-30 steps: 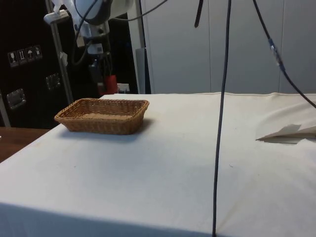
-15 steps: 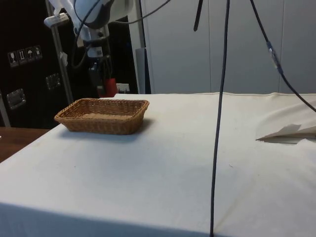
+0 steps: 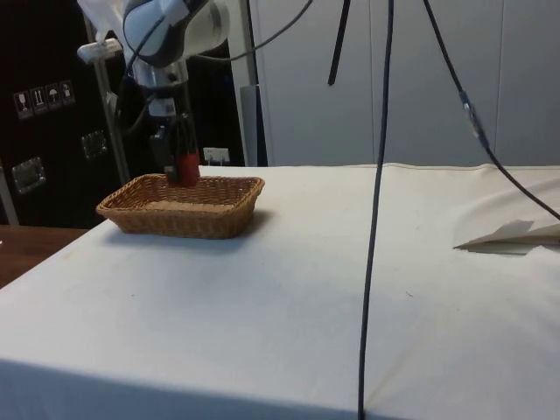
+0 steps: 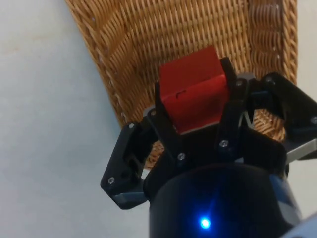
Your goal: Pick up the cube and place it into the basket.
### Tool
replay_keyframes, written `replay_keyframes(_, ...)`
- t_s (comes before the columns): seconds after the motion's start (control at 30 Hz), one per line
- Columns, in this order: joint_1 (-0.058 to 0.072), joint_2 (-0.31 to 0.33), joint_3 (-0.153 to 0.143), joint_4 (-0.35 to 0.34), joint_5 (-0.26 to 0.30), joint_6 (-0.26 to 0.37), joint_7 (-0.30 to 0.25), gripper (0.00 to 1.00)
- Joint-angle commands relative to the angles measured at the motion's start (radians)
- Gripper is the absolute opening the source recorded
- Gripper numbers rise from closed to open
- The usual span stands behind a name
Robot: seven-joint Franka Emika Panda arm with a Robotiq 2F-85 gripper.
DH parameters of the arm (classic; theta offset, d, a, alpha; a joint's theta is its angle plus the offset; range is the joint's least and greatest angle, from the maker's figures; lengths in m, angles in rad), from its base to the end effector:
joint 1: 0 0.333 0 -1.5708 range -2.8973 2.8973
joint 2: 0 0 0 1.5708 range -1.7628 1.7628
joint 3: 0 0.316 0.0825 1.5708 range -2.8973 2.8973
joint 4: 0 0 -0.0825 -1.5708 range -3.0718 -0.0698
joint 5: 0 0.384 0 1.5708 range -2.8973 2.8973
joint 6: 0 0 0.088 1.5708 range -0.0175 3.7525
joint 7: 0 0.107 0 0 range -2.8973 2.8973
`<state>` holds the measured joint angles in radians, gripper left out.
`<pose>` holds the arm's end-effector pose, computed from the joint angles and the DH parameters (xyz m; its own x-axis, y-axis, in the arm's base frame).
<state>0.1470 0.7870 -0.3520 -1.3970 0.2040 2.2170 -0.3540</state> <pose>0.7327 -0.0890 0.2644 0.9888 0.1404 0.0512 0.1349 -0.9859 0.0988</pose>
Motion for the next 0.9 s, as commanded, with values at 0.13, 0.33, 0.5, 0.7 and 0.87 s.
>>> replay_keyframes(0.13, -0.003, 0.021, 0.000, 0.017, 0.024, 0.000, -0.016, 0.01)
replay_keyframes(0.33, -0.018, 0.059, 0.008, 0.047, 0.064, 0.001, -0.047, 0.01)
replay_keyframes(0.5, -0.022, 0.078, 0.006, 0.063, 0.079, 0.000, -0.059, 0.01)
replay_keyframes(0.7, -0.019, 0.091, -0.001, 0.070, 0.083, 0.003, -0.060, 0.01)
replay_keyframes(0.87, -0.031, 0.121, 0.005, 0.099, 0.093, 0.001, -0.069, 0.01)
